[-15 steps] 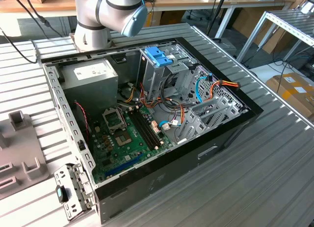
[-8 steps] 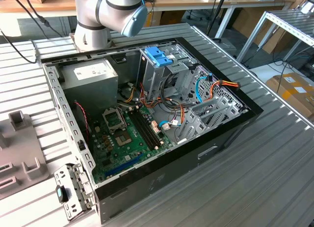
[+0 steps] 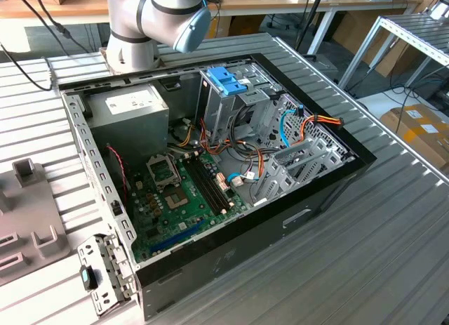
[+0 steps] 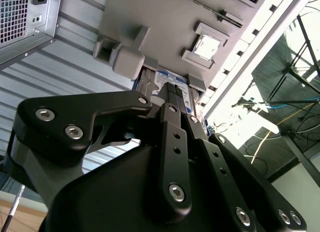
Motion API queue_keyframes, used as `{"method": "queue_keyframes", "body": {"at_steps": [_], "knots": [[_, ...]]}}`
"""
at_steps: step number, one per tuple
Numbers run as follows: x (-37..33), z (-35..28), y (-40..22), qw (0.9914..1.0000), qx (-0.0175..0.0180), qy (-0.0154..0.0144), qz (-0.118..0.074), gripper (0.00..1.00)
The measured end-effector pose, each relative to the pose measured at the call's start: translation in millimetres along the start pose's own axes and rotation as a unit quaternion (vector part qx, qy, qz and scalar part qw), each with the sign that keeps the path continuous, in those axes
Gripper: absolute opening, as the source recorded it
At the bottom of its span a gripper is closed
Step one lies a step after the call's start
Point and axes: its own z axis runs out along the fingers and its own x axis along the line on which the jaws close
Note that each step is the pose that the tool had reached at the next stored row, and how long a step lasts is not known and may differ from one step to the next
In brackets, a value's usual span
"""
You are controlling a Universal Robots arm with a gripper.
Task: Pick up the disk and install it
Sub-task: 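Reach for the disk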
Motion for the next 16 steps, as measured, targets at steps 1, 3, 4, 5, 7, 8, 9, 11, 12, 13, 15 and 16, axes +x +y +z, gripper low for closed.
{"method": "queue_keyframes", "body": {"at_steps": [1, 3, 4, 5, 7, 8, 9, 11, 12, 13, 15, 16], "knots": [[0.2, 0.0, 0.0, 1.0, 0.0, 0.0, 0.0, 0.11], [0.7, 0.0, -0.1, 1.0, 0.0, 0.0, 0.0, 0.11], [0.8, 0.0, -0.1, 1.0, 0.0, 0.0, 0.0, 0.11], [1.0, 0.0, -0.1, 1.0, 0.0, 0.0, 0.0, 0.11], [1.5, 0.0, -0.1, 1.0, 0.0, 0.0, 0.0, 0.11], [1.9, -0.1, -0.1, 1.0, 0.0, 0.0, 0.0, 0.11], [2.7, -0.1, -0.2, 1.0, 0.0, 0.0, 0.0, 0.11], [3.2, -0.1, -0.2, 1.0, 0.0, 0.0, 0.0, 0.11], [3.5, -0.1, -0.3, 1.0, 0.0, 0.0, 0.0, 0.11], [3.8, -0.1, -0.3, 1.0, 0.0, 0.0, 0.0, 0.11], [4.5, -0.1, -0.3, 1.0, 0.0, 0.0, 0.0, 0.11], [4.8, -0.2, -0.3, 1.0, 0.0, 0.0, 0.0, 0.11]]}}
